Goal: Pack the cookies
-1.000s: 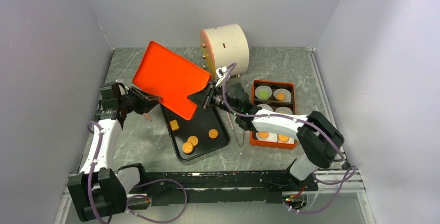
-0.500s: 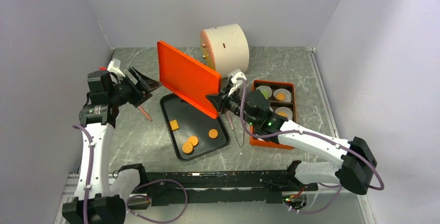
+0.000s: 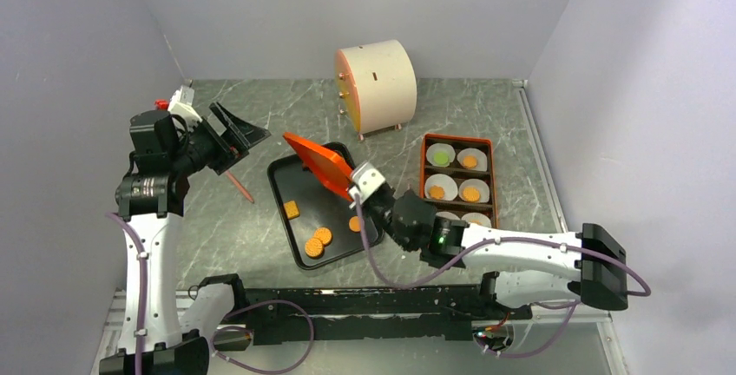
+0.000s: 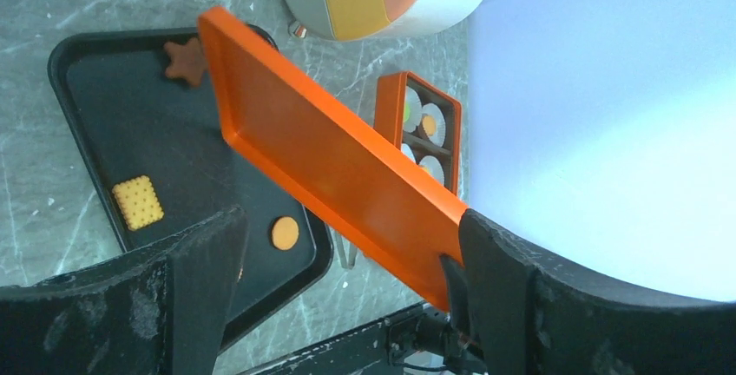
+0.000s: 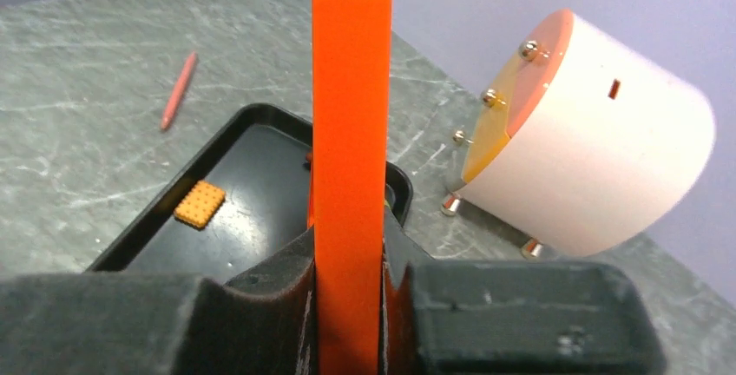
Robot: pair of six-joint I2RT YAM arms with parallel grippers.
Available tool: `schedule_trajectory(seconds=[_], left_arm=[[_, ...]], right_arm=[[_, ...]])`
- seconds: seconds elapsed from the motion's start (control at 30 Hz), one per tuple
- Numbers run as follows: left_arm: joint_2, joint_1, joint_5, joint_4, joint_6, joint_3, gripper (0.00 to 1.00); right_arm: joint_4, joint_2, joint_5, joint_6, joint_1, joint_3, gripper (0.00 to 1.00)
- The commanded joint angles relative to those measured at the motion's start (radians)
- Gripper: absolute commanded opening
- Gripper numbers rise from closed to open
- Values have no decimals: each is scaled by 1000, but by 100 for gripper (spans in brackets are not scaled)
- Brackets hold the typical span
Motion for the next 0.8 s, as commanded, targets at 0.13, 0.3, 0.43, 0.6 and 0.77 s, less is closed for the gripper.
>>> schedule_trajectory(seconds=[0.13, 0.3, 0.43, 0.6, 0.77], left_arm=[[-3, -5, 69, 29, -73, -57, 95], [-13, -20, 72, 41, -86, -114, 95], [-13, -23, 91, 65, -108, -150, 95], [0, -23, 104, 78, -115, -131, 95], [5, -23, 84, 69, -102, -110, 95]], right_arm=[[379, 65, 281, -389, 134, -23, 0], [626, 131, 311, -620, 221, -51, 0], [855, 214, 312, -845, 286, -58, 0], [1103, 366, 303, -1114, 336, -52, 0], [1294, 489, 305, -1291, 365, -22, 0]])
